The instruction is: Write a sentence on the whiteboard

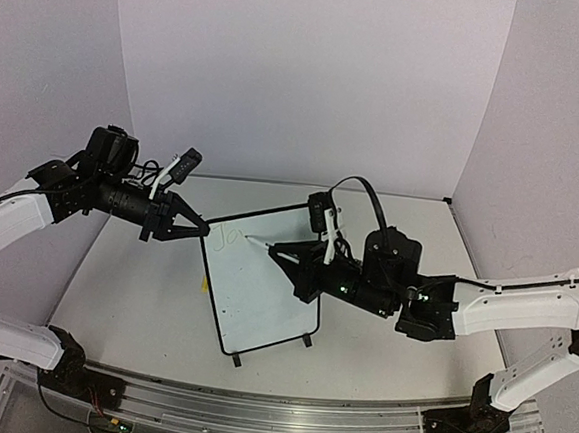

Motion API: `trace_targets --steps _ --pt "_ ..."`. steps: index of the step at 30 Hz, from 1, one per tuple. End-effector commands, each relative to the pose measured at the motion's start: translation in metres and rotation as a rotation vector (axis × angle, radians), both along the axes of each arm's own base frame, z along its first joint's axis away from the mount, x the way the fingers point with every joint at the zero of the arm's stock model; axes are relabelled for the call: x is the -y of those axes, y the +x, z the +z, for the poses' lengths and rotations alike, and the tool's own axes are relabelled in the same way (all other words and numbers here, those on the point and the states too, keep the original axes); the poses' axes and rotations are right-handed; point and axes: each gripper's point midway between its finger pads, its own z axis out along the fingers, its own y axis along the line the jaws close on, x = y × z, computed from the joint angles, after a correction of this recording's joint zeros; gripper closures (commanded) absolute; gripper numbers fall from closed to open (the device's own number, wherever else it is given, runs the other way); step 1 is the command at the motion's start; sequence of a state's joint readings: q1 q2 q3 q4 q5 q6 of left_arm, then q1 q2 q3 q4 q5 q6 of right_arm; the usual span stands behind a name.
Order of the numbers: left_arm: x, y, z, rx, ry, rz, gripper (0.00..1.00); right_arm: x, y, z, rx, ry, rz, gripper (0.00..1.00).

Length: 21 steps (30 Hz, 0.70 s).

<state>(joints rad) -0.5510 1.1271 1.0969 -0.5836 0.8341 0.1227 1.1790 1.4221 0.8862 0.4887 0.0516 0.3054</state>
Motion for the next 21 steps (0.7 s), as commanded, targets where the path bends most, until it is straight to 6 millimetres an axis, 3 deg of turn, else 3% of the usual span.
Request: trace_targets --steps 1,21 --pt "0.002 -0.007 0.009 0.022 -0.034 -0.038 1.00 0.007 -0.007 0.024 0.017 0.060 0.026 1.00" --pt "0.002 -0.007 0.009 0.021 -0.031 -0.034 1.00 0.001 0.011 0.023 0.054 0.034 -0.055 1.00"
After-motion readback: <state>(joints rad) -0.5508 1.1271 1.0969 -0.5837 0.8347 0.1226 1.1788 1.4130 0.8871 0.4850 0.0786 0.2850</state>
